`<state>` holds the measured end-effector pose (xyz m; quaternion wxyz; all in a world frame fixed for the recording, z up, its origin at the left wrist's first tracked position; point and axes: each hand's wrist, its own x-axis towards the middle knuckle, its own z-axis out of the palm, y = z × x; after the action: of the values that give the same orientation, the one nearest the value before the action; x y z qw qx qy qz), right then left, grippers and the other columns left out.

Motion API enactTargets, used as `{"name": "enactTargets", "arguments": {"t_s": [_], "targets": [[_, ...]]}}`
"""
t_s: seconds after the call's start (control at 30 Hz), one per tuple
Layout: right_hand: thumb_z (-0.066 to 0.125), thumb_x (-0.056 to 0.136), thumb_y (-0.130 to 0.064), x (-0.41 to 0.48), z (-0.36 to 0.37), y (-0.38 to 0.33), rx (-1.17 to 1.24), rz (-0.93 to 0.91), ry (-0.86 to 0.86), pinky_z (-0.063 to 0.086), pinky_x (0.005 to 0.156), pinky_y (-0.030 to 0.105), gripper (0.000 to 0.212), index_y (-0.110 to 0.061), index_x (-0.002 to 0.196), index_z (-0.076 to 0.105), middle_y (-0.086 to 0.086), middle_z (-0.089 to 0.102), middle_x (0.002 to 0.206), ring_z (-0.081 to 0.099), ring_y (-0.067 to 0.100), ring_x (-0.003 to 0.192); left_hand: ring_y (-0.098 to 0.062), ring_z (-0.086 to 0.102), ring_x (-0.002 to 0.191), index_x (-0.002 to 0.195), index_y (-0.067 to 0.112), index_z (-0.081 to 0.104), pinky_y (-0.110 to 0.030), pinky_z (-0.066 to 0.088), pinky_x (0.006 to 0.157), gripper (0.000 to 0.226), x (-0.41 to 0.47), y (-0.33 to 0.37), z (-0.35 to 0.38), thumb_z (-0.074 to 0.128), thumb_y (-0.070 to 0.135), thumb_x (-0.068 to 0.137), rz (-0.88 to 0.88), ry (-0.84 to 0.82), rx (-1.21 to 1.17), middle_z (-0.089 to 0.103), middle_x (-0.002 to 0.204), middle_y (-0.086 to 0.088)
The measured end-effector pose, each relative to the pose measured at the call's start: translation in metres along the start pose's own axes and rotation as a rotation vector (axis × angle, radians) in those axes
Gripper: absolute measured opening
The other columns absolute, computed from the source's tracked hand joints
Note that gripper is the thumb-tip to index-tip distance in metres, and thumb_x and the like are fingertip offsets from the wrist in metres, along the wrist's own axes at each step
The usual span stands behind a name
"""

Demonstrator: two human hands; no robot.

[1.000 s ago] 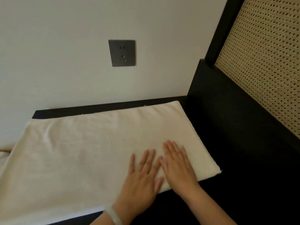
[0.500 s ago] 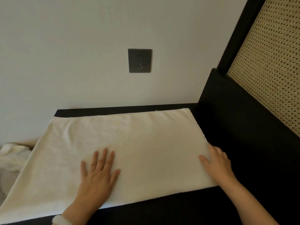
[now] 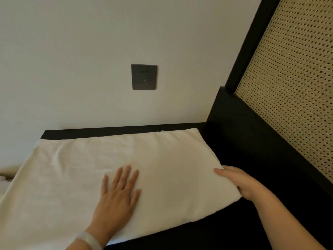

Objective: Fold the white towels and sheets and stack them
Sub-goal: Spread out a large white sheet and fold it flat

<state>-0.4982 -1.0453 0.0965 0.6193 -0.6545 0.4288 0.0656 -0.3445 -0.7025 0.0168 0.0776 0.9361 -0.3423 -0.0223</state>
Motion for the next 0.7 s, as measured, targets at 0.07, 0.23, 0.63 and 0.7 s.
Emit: {"name": "enactTargets", "arguments": {"t_s": [0.07, 0.23, 0.63, 0.7], "targets": [[0.075, 0.083, -0.032, -0.005, 0.006, -0.014, 0.035, -0.05, -0.048, 0.056, 0.075, 0.036, 0.04, -0.024, 0.122, 0.065, 0.0, 0.076, 0.103, 0.073, 0.02, 0.094, -0.019, 0.001, 0.15, 0.155, 0.035, 0.01, -0.046, -0.005, 0.118, 0.071, 0.0, -0.001, 0.0, -0.01, 0.062, 0.092, -0.006, 0.0, -0.005, 0.006, 0.162, 0.008], [0.067, 0.09, -0.036, -0.028, 0.08, -0.073, -0.405, -0.313, -0.031, 0.052, 0.07, 0.025, 0.021, -0.035, 0.111, 0.066, -0.012, 0.074, 0.096, 0.071, 0.007, 0.087, -0.011, -0.027, 0.145, 0.152, 0.043, -0.013, -0.041, -0.02, 0.117, 0.062, 0.003, -0.007, 0.006, -0.002, 0.061, 0.094, -0.015, 0.0, -0.046, -0.021, 0.158, 0.017], [0.051, 0.1, -0.03, -0.021, 0.215, -0.061, -0.634, -0.35, -0.218, 0.052, 0.062, 0.024, 0.022, -0.015, 0.103, 0.066, 0.001, 0.071, 0.08, 0.064, 0.011, 0.064, -0.017, 0.065, 0.094, 0.131, 0.018, 0.051, -0.021, 0.055, 0.072, 0.032, -0.024, -0.025, -0.033, 0.053, 0.017, 0.1, -0.566, 0.234, -1.111, 0.059, 0.119, -0.002], [0.049, 0.1, -0.03, -0.013, 0.199, -0.05, -0.753, -0.387, -0.047, 0.053, 0.066, 0.027, 0.017, -0.022, 0.091, 0.063, -0.003, 0.068, 0.081, 0.064, 0.012, 0.07, -0.011, 0.062, 0.092, 0.133, 0.014, 0.047, -0.021, 0.053, 0.075, 0.036, -0.023, -0.019, -0.035, 0.055, 0.021, 0.098, -0.562, 0.168, -0.992, 0.059, 0.11, 0.002]]}}
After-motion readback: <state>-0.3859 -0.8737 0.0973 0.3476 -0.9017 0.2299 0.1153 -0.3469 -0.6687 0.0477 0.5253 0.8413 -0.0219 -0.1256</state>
